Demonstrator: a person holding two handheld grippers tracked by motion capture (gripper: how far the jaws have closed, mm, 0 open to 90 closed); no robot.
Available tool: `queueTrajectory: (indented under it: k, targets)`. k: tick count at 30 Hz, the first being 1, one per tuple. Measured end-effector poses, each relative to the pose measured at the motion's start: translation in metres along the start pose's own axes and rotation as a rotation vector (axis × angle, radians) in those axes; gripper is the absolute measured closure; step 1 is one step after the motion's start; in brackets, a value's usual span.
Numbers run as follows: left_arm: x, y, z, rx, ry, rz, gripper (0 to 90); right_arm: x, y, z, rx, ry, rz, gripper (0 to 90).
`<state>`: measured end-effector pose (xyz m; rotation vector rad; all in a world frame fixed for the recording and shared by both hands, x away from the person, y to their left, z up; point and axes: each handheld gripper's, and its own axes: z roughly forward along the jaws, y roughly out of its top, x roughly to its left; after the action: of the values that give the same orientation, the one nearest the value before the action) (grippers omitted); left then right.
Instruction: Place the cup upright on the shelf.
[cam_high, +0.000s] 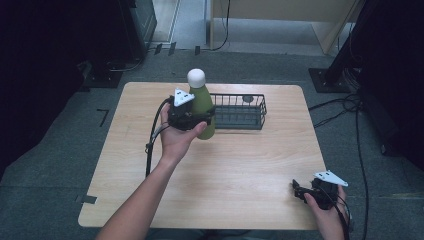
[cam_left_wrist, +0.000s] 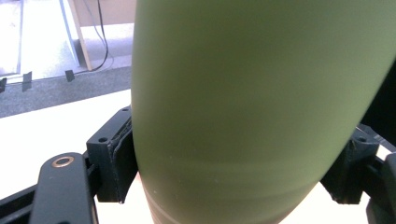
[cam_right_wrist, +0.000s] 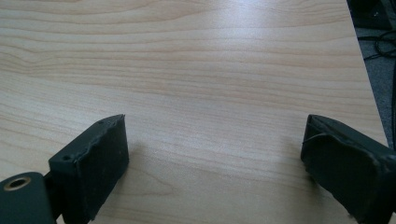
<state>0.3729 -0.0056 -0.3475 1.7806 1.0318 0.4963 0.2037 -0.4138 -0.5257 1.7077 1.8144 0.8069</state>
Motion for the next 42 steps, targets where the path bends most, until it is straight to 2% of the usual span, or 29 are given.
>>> queueTrajectory:
  k: [6, 11, 19, 22, 29, 33, 37, 42]
  targets:
    - [0.003, 0.013, 0.013, 0.001, 0.017, 0.012, 20.9, 0.0, 0.0, 0.0, 0.001, 0.0, 0.0, 7.2]
    - [0.007, 0.025, 0.022, -0.003, 0.011, -0.016, 20.9, 0.0, 0.0, 0.0, 0.001, 0.0, 0.0, 7.1]
    - [0.012, 0.038, 0.038, -0.017, 0.009, -0.027, 21.0, 0.0, 0.0, 0.0, 0.001, 0.0, 0.0, 7.1]
    - [0.014, 0.042, 0.041, -0.015, 0.011, -0.036, 21.1, 0.0, 0.0, 0.0, 0.001, 0.0, 0.0, 7.2]
    - [0.018, 0.055, 0.038, -0.051, 0.006, -0.061, 21.1, 0.0, 0.0, 0.0, 0.001, 0.0, -0.001, 7.2]
    - [0.022, 0.059, 0.046, -0.052, 0.022, -0.064, 21.1, 0.0, 0.0, 0.0, 0.001, 0.0, 0.0, 7.1]
    - [0.025, 0.06, 0.056, -0.052, 0.016, -0.081, 21.1, 0.0, 0.0, 0.0, 0.0, 0.0, -0.002, 7.1]
    - [0.026, 0.063, 0.068, -0.058, 0.024, -0.081, 21.1, 0.0, 0.0, 0.0, 0.0, 0.0, -0.001, 7.1]
